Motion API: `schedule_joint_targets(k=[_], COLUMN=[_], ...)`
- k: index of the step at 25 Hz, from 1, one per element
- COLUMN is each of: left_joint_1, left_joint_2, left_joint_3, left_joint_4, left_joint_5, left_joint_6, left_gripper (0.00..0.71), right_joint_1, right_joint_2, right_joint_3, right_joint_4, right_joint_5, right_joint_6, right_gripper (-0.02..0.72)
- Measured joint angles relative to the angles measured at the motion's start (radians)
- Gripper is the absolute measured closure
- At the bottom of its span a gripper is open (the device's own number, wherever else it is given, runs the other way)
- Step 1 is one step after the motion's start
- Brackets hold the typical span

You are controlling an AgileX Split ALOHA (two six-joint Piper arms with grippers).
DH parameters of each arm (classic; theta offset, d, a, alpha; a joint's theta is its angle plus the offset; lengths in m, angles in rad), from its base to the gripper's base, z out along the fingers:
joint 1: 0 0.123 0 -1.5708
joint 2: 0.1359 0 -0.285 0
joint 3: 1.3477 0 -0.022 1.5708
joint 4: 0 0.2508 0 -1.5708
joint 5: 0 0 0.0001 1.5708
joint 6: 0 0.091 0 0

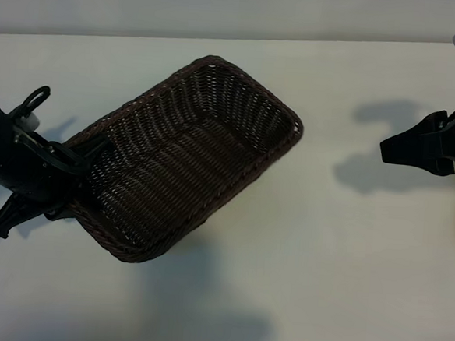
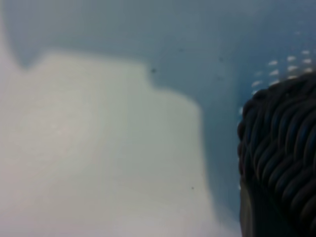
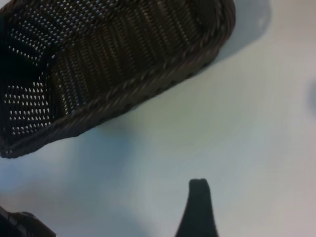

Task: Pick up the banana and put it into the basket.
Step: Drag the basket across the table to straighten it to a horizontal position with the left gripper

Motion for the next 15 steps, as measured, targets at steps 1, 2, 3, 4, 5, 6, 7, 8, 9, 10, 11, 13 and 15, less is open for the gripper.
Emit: schedule_joint_targets(k=[1,2,3,4,5,6,7,8,9,10,11,13,15], left_joint_1=[0.0,0.0,0.0,0.0,0.0,0.0,0.0,0.0,0.0,0.0,0.0,0.0,0.0], left_joint_2=[0.0,0.0,0.0,0.0,0.0,0.0,0.0,0.003,0.007,0.012,0.023,0.052,0.097], left_joint_3=[-0.009,-0.02,-0.038,-0.058,-0.085,-0.116,-0.143,-0.177,-0.212,-0.246,-0.276,-0.349,-0.424], left_joint_4=[-0.008,-0.01,-0.013,-0.014,-0.016,-0.017,-0.017,-0.012,-0.005,0.004,0.013,0.032,0.04], left_joint_5=[0.008,0.017,0.03,0.039,0.051,0.065,0.077,0.091,0.113,0.137,0.164,0.224,0.28], left_joint_6=[0.027,0.054,0.089,0.113,0.141,0.163,0.178,0.188,0.195,0.203,0.215,0.24,0.282], left_gripper=[0.534,0.536,0.535,0.535,0.535,0.535,0.535,0.535,0.535,0.535,0.535,0.535,0.537], right_joint_1=[0.0,0.0,0.0,0.0,0.0,0.0,0.0,0.0,0.0,0.0,0.0,0.0,0.0], right_joint_2=[0.0,0.0,0.0,0.0,0.0,0.0,0.0,0.0,0.0,0.0,0.0,0.0,0.0], right_joint_3=[0.0,0.0,0.0,0.0,0.0,0.0,0.0,0.0,0.0,0.0,0.0,0.0,0.0], right_joint_4=[0.0,0.0,0.0,0.0,0.0,0.0,0.0,0.0,0.0,0.0,0.0,0.0,0.0], right_joint_5=[0.0,0.0,0.0,0.0,0.0,0.001,0.001,0.001,0.001,0.001,0.001,0.001,0.001], right_joint_6=[0.0,0.0,0.0,0.0,0.0,0.0,0.0,0.0,0.0,0.0,0.0,0.0,0.0], right_gripper=[0.119,0.119,0.119,0.119,0.119,0.119,0.119,0.119,0.119,0.119,0.119,0.119,0.119])
